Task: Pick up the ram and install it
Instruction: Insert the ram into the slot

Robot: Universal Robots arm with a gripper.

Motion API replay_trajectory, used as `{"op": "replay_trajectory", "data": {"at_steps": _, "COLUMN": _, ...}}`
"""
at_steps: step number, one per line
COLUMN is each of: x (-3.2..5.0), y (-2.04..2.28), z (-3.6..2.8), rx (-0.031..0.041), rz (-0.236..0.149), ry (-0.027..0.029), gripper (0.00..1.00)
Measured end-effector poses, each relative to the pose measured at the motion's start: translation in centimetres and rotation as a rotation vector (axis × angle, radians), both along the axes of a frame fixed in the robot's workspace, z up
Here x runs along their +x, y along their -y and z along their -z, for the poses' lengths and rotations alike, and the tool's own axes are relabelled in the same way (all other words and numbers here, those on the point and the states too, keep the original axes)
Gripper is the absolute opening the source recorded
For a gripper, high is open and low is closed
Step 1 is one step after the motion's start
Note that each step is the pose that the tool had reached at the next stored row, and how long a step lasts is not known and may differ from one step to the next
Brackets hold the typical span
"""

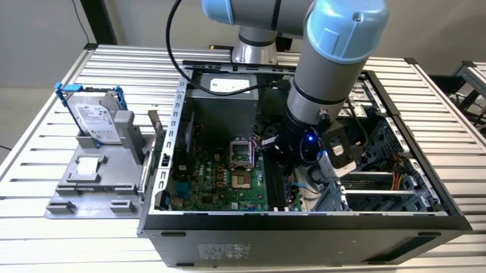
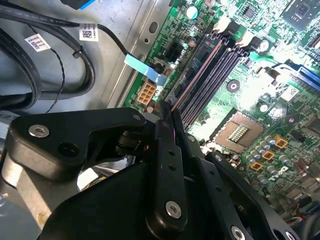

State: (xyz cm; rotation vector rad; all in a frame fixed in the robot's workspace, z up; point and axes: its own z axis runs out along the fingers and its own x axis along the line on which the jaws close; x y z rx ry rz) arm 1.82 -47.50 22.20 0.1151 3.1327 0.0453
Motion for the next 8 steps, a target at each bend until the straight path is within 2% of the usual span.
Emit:
{"op": "replay_trajectory", "data": {"at_steps": 5, "x": 0.01, "y": -0.03, "z": -0.2, "rx": -0.0053, "rz": 0.0, "ry": 0.0001, "gripper": 0.0}}
{"op": "replay_trajectory", "data": {"at_steps": 8, "x": 0.0, "y": -0.05, "z": -0.28, "rx": -0.0183, "rz": 0.0, "ry": -0.0001, "gripper": 0.0}}
